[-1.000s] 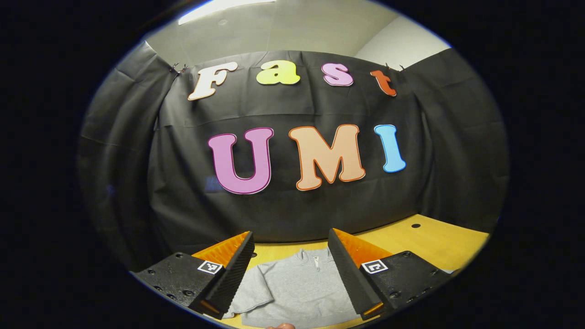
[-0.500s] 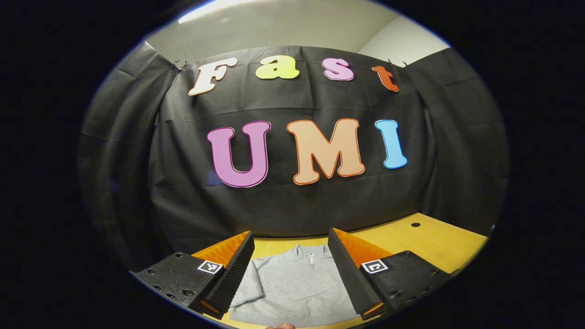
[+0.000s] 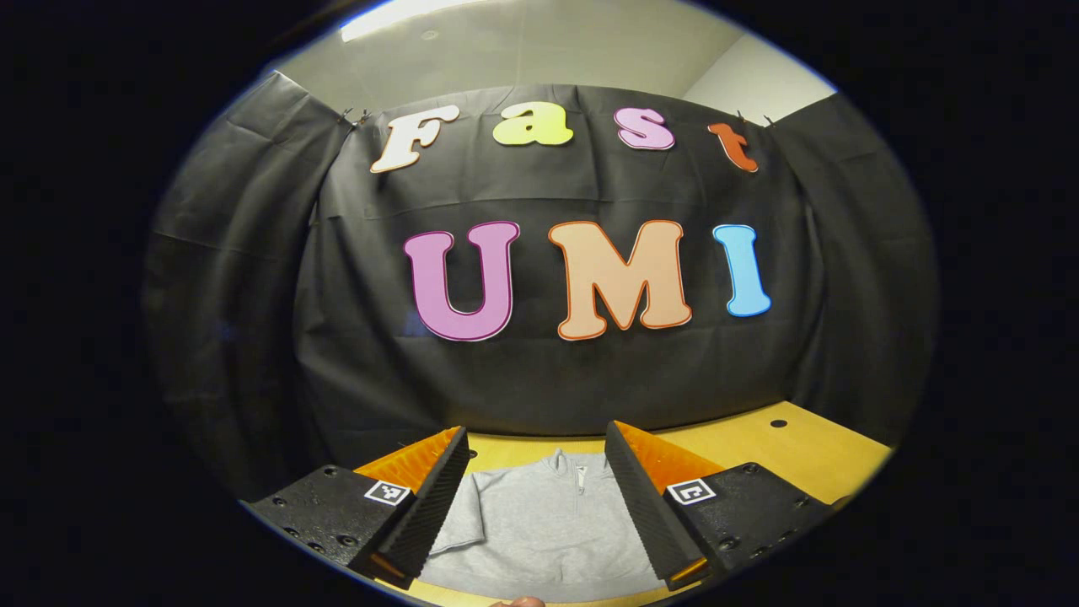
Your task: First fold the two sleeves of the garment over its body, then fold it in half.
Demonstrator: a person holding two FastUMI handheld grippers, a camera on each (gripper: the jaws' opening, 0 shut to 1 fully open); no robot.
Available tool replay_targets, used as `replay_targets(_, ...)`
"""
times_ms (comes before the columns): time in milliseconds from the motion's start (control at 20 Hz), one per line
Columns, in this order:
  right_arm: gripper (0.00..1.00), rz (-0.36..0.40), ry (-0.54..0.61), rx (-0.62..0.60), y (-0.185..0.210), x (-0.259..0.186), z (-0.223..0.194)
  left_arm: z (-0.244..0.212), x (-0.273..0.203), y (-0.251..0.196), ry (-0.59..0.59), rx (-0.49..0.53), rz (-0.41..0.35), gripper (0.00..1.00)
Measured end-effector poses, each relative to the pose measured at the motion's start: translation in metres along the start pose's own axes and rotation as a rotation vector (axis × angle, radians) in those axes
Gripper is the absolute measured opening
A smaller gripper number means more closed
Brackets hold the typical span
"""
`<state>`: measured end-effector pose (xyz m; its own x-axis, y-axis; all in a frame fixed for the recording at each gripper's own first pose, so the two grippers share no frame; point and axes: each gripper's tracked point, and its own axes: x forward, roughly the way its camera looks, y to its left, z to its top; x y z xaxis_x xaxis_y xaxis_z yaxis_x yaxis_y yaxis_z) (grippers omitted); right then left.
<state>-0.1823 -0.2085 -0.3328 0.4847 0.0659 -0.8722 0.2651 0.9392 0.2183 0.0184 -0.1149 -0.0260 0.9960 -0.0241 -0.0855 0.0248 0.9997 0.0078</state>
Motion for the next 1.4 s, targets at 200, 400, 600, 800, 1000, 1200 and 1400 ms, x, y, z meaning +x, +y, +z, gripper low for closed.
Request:
replay_targets(200,0.09,0.019,-0.077,0.078,0.024,-0.004,0.043,0.008,0.009,0.02,-0.022,-0.01,-0.001,0.94)
replay_targets(400,0.09,0.049,-0.159,0.09,0.059,-0.006,0.087,0.01,0.019,0.05,-0.027,-0.009,0.02,0.94)
replay_targets(600,0.09,0.095,-0.219,0.066,0.105,-0.004,0.131,0.014,0.021,0.088,-0.045,-0.01,0.069,0.94)
replay_targets(800,0.09,0.153,-0.263,0.037,0.158,0.007,0.17,0.01,0.015,0.129,-0.039,-0.012,0.134,0.94)
replay_targets(1000,0.09,0.213,-0.283,-0.011,0.212,0.018,0.195,0.008,0.006,0.173,-0.037,0.002,0.211,0.94)
replay_targets(1200,0.09,0.262,-0.29,-0.042,0.262,0.032,0.213,0.002,-0.001,0.212,-0.028,0.006,0.285,0.94)
replay_targets(1400,0.09,0.307,-0.295,-0.059,0.312,0.048,0.227,-0.006,-0.014,0.247,-0.009,0.014,0.344,0.94)
